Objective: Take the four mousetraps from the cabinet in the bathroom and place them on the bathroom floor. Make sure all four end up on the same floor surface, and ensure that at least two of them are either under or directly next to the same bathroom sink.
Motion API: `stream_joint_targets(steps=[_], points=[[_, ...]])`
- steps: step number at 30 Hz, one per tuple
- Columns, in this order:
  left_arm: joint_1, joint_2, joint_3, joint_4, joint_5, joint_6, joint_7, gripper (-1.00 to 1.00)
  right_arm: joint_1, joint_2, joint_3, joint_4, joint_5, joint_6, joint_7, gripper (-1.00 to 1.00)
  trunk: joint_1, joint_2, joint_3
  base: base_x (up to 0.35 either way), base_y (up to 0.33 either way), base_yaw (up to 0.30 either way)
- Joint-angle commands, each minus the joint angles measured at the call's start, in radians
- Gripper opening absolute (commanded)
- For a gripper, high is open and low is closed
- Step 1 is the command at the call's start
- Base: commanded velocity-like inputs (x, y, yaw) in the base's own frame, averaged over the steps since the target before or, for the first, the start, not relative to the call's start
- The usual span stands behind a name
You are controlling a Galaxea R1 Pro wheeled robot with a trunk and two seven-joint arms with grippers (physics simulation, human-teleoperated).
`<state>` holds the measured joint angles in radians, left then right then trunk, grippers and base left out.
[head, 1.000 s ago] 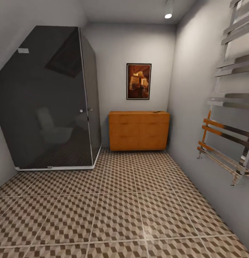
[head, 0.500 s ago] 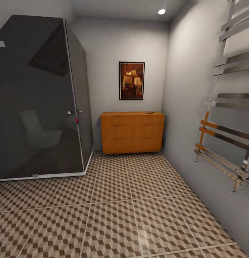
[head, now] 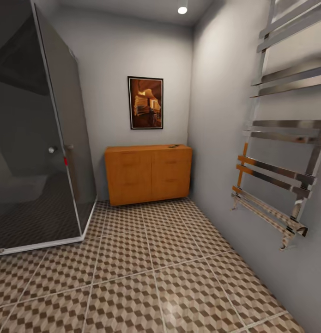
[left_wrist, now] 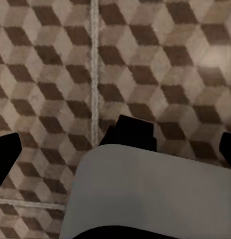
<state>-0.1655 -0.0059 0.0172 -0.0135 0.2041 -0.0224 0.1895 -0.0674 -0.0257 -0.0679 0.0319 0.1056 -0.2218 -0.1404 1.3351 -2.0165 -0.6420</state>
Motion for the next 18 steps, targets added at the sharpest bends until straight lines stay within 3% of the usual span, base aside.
stream_joint_targets(steps=[1, 7, 18], points=[[0.0, 0.0, 0.001, 0.0, 0.006, -0.002, 0.002, 1.0, -0.002, 0.0, -0.007, 0.003, 0.011, -0.005, -0.004, 1.0, 0.0, 0.0, -0.001, 0.322, 0.0, -0.294], [0.0, 0.0, 0.001, -0.001, 0.006, -0.002, 0.002, 1.0, -0.002, 0.001, -0.007, 0.003, 0.011, -0.005, -0.003, 1.0, 0.0, 0.0, -0.001, 0.322, 0.0, -0.221], [0.0, 0.0, 0.001, -0.002, 0.006, -0.002, 0.002, 1.0, -0.002, 0.003, -0.007, 0.003, 0.011, -0.004, -0.004, 1.0, 0.0, 0.0, -0.001, 0.322, 0.0, -0.044]])
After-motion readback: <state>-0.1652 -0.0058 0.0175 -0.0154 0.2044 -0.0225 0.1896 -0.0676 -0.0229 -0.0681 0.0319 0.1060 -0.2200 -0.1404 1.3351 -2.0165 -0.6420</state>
